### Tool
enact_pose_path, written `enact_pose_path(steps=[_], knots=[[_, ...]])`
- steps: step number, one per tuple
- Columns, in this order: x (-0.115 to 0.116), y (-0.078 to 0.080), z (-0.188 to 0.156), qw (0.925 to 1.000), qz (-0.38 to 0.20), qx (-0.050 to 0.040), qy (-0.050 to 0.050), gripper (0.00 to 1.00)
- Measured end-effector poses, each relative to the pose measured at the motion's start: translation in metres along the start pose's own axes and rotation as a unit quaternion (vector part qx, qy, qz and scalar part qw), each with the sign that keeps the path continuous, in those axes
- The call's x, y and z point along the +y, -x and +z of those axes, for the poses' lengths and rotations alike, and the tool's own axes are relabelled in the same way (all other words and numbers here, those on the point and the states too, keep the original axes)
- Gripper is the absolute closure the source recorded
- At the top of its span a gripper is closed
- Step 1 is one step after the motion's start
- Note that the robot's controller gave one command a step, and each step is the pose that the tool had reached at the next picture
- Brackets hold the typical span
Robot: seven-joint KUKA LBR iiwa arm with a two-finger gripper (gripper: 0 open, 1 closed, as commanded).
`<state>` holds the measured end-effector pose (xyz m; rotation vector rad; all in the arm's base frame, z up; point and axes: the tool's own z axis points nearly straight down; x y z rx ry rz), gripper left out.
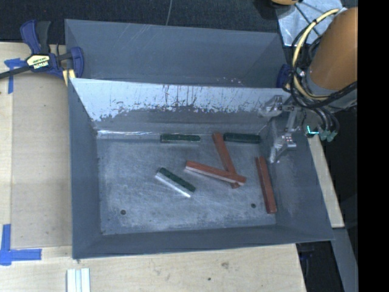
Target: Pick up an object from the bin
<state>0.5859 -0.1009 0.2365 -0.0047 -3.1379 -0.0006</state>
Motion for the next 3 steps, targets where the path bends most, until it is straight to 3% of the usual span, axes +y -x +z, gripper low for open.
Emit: enact_pose_path(steps=[1,2,3], knots=[[0.0,0.002,-0.004,1.0,-0.001,-0.0038,-0.001,0.0],[0.01,-0.013,0.043,0.9999,0.007,-0.0069,-0.001,0.0],[0.031,-0.009,0.103,0.9979,0.065,-0.0056,0.0,0.0]])
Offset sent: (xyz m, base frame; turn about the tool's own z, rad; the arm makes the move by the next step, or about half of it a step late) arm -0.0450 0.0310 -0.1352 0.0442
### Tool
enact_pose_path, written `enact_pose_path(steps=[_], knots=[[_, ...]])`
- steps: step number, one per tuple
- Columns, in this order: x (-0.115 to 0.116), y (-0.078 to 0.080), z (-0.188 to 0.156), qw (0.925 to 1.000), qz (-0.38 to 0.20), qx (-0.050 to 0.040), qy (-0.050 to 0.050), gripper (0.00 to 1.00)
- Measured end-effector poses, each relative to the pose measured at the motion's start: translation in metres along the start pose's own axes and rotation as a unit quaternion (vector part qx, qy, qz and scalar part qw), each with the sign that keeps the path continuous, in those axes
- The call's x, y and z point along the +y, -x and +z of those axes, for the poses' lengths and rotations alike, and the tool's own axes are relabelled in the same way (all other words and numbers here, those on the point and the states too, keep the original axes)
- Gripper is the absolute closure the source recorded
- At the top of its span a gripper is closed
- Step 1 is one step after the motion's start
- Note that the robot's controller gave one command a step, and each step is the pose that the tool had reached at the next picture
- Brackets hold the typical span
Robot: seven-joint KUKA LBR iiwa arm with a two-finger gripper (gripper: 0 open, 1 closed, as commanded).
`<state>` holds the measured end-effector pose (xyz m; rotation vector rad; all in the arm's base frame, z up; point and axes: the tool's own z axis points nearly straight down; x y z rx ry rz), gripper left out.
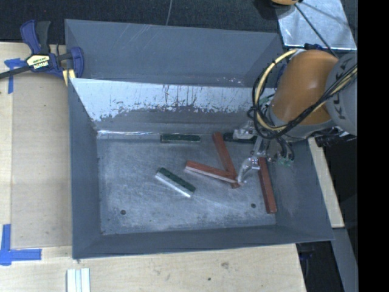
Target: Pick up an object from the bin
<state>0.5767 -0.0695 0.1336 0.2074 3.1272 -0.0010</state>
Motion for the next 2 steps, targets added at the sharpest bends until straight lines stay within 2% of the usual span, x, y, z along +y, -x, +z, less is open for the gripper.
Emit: enact_pose_path(steps=[1,2], knots=[[0.0055,0.0207,0.0561,0.9997,-0.022,-0.0098,-0.001,1.0],[0.0055,0.0207,0.0561,0.9997,-0.022,-0.0098,-0.001,1.0]])
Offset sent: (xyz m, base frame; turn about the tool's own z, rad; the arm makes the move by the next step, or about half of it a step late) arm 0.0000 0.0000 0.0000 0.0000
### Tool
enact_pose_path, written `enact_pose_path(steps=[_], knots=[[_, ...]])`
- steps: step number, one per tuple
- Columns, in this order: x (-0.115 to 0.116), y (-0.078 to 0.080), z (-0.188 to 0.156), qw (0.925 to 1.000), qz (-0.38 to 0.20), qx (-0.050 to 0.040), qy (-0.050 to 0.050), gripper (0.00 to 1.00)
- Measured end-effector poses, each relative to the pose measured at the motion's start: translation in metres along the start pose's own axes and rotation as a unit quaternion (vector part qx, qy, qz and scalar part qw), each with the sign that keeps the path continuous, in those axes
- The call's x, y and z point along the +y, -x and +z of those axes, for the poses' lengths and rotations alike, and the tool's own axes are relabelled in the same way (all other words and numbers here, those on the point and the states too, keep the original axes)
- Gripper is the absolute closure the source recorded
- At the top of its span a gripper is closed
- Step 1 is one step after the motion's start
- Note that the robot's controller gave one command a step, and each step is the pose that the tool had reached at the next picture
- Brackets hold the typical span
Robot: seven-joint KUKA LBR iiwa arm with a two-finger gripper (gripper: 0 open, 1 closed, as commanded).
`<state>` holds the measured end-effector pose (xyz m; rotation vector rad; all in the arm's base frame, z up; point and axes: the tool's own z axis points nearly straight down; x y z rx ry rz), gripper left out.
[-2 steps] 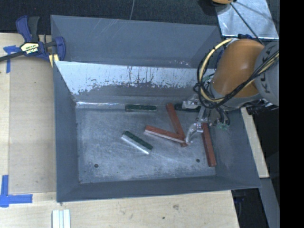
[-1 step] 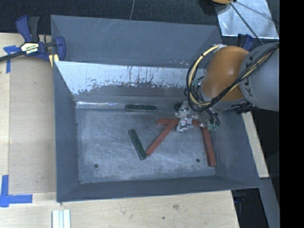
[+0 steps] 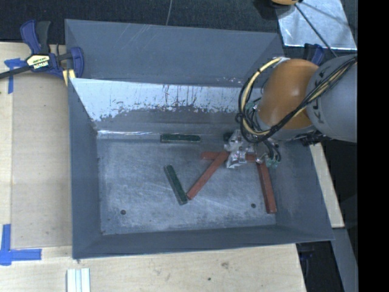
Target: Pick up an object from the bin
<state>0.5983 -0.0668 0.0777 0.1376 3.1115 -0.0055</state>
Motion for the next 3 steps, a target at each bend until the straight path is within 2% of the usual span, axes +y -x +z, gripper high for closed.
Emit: enact_pose_path(steps=[1,2,3], knots=[[-0.004,-0.004,-0.095,0.9997,0.021,0.0122,0.001,1.0],[-0.004,-0.004,-0.095,0.9997,0.021,0.0122,0.001,1.0],[-0.005,-0.001,-0.195,0.9997,0.019,0.0119,0.001,1.0]])
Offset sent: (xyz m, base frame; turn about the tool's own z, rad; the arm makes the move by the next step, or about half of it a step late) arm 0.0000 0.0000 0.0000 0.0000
